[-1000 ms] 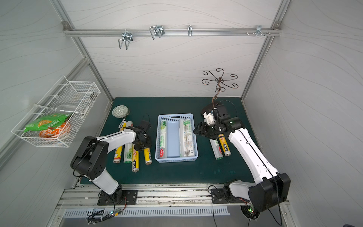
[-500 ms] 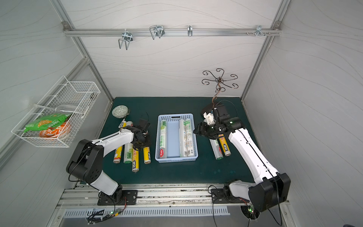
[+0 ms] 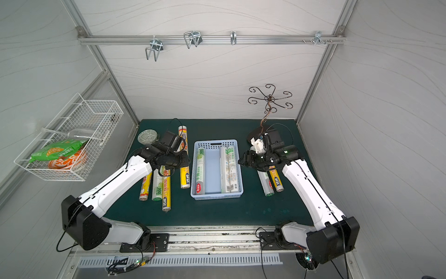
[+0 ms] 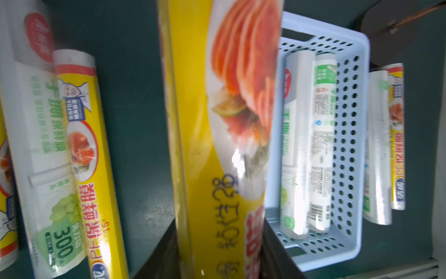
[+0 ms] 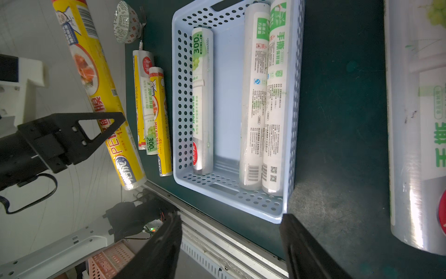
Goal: Put the plastic wrap into the basket
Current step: Pick up the plastic wrap from the center of the board, then place the plastic wrap in the basket.
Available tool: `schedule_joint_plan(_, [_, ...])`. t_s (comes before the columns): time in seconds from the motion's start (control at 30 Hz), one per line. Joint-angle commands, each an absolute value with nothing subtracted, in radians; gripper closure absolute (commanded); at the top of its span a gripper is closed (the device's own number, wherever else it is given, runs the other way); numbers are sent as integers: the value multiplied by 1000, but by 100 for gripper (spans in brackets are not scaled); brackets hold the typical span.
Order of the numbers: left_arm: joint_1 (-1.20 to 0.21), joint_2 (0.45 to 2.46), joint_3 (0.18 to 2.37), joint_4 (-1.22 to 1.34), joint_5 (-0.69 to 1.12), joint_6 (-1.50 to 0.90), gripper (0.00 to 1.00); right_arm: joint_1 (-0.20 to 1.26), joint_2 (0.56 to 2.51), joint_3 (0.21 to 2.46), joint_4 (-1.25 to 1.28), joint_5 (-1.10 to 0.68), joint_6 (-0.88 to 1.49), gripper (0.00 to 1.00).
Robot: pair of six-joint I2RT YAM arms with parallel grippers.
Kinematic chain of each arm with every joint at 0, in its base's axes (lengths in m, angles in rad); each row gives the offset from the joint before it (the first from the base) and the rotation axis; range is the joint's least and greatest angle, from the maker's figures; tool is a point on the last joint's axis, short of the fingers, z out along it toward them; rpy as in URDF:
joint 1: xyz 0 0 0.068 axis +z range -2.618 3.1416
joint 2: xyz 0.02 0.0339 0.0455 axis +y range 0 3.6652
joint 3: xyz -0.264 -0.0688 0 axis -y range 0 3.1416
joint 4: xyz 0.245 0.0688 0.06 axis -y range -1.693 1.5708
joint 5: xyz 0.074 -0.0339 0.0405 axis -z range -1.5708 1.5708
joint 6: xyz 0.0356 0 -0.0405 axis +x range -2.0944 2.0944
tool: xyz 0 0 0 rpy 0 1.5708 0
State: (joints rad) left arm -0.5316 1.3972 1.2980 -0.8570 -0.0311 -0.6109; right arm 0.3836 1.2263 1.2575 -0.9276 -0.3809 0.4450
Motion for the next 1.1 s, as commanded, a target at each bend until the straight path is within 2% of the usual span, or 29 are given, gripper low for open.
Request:
schedule_joint_plan(0.0, [-588, 1433, 1386, -862, -29, -644, 65, 380, 1204, 1268, -956, -369, 433, 31])
schedule_joint_plan(0.37, [-708, 1571, 1484, -820, -29, -698, 65, 375, 1207, 1256, -952, -364, 428, 31])
schedule_joint_plan(1.07, [-723, 1767, 1480, -733, 22, -718, 65, 344, 1208, 1240, -952, -370, 431, 31])
